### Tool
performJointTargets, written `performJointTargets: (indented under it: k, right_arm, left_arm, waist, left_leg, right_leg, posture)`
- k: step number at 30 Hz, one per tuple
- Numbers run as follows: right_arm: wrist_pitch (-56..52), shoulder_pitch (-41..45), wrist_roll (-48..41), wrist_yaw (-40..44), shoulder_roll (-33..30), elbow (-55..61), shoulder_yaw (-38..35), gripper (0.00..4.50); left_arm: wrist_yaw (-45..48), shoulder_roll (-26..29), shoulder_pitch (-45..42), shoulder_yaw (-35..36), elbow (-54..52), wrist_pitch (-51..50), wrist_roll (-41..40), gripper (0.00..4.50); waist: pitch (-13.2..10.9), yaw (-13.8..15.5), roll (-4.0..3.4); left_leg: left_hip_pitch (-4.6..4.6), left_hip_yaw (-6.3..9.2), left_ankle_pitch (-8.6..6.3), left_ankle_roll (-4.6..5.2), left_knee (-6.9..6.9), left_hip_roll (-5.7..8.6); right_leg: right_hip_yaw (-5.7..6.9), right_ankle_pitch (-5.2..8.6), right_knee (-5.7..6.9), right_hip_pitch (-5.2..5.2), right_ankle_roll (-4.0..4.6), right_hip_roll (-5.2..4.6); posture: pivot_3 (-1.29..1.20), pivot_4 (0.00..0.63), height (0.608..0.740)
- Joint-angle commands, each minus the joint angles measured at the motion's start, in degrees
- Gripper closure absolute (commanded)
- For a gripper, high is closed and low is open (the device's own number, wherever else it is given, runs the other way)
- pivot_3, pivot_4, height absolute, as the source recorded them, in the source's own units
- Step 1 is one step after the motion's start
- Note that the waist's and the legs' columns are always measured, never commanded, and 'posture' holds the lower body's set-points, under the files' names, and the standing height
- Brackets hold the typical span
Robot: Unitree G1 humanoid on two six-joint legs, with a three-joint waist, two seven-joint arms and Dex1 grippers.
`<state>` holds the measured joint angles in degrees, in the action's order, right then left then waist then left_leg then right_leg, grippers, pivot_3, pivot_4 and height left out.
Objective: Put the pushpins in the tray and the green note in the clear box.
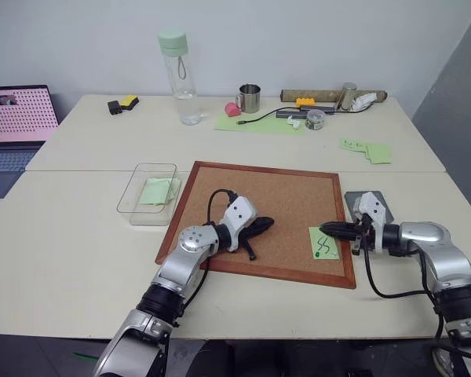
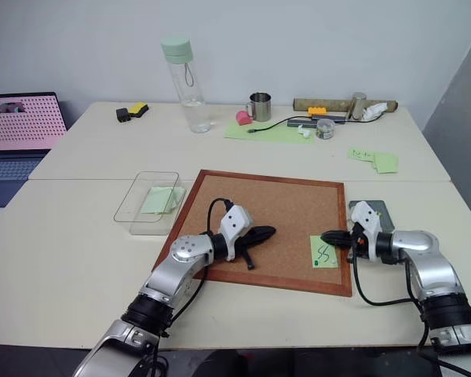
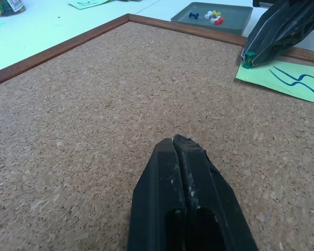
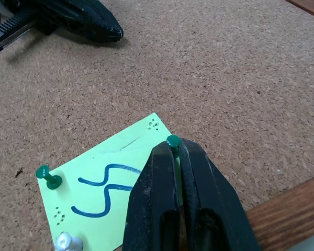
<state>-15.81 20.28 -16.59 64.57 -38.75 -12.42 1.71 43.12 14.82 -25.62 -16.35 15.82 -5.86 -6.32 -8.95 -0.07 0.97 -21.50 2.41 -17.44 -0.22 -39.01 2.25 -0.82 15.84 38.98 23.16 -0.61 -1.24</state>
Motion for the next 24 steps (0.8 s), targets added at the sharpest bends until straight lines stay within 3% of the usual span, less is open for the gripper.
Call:
performJointTargets:
  k: [1,14,24]
  right_arm:
    - [-1.65,-0.20,-3.41,-0.55,-1.00,4.38,-4.22,4.43]
    - [-6.17,0.21,-6.38,-2.70,-3.76,5.55,-10.03,4.43]
    - [-1.08,3.43,2.62,-11.62,-8.12,-6.47,-10.81,4.43]
  left_arm:
    - [-0.72,0.82,1.59,-0.13,2.40,-1.42,2.11,4.50]
    - [-0.74,0.44,2.25,-0.82,2.33,-1.38,2.71,4.50]
    - [-0.81,0.18,2.55,-0.88,1.82,-1.47,2.77,4.50]
  waist:
    - [0.00,0.00,0.00]
    - [0.05,-0.02,-0.02]
    - [0.15,-0.03,-0.10]
  left_leg:
    - [0.00,0.00,0.00,0.00,0.00,0.00]
    - [0.03,-0.01,0.00,0.01,0.02,0.00]
    - [0.06,-0.06,-0.01,0.01,0.04,0.00]
  right_leg:
    - [0.00,0.00,0.00,0.00,0.00,0.00]
    - [-0.01,0.00,0.00,-0.03,0.00,0.00]
    - [-0.04,0.00,-0.01,-0.06,0.00,0.01]
  posture:
    - [0.00,0.150,0.740]
    - [0.00,0.150,0.740]
    - [0.00,0.150,0.740]
